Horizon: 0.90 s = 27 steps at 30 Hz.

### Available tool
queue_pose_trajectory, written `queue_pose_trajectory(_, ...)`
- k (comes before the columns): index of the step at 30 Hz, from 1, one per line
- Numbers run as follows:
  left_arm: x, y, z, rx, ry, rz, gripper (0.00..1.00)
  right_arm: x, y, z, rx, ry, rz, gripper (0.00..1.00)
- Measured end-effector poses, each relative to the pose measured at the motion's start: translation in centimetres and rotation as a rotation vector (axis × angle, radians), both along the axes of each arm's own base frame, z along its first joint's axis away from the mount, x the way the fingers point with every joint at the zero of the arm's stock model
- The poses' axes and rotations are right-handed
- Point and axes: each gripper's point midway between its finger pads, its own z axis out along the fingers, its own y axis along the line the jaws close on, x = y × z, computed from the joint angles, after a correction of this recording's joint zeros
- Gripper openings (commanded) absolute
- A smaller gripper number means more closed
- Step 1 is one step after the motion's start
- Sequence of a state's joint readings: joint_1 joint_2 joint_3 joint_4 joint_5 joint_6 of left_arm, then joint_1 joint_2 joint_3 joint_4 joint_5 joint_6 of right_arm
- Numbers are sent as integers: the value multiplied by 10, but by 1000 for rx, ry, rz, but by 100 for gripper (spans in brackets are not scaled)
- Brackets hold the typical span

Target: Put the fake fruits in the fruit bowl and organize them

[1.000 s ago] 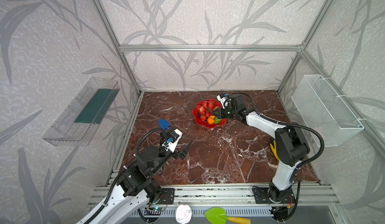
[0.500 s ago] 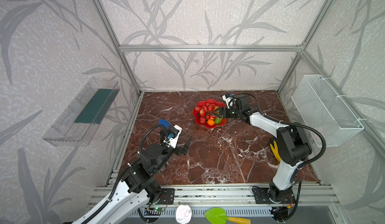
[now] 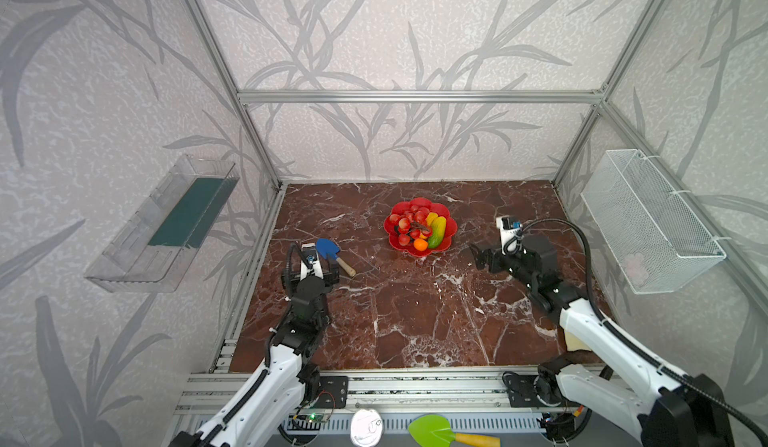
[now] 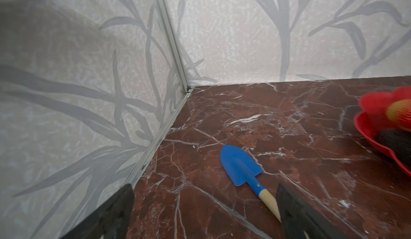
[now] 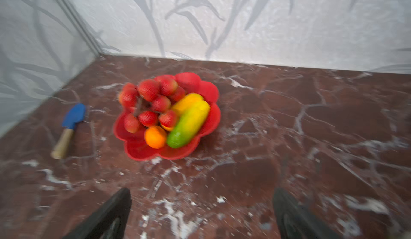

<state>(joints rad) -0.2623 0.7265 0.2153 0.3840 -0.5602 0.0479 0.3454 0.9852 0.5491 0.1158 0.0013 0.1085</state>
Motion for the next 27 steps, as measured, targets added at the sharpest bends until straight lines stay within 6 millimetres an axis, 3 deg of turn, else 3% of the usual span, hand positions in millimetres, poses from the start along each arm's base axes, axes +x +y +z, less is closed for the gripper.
queue_pose_trajectory(4, 17, 21, -20, -36, 23, 53, 99, -3, -37, -52, -153, 33, -116, 99)
queue_pose_trajectory(9, 24, 35, -81, -85, 111, 58, 99, 10, -80, -97, -229, 42, -249, 99)
queue_pose_trajectory(11, 29, 36, -92, -100, 123, 49, 99, 19, -89, -109, -235, 33, -274, 100)
queue_pose_trajectory(14, 47, 30, -92, -126, 108, 7, 98, 36, -91, -123, -238, 46, -262, 99)
queue_pose_trajectory(16, 64, 24, -92, -133, 89, -30, 99, 50, -87, -125, -219, 17, -239, 99)
queue_pose_trajectory(19, 78, 19, -100, -145, 128, -56, 99, 52, -84, -125, -207, -6, -215, 99)
queue_pose_trajectory(22, 92, 23, -83, -148, 83, -37, 99, 58, -83, -115, -195, -54, -217, 99)
queue_pose_trajectory(27, 95, 31, -78, -155, 64, 12, 99, 62, -84, -108, -192, -86, -227, 99)
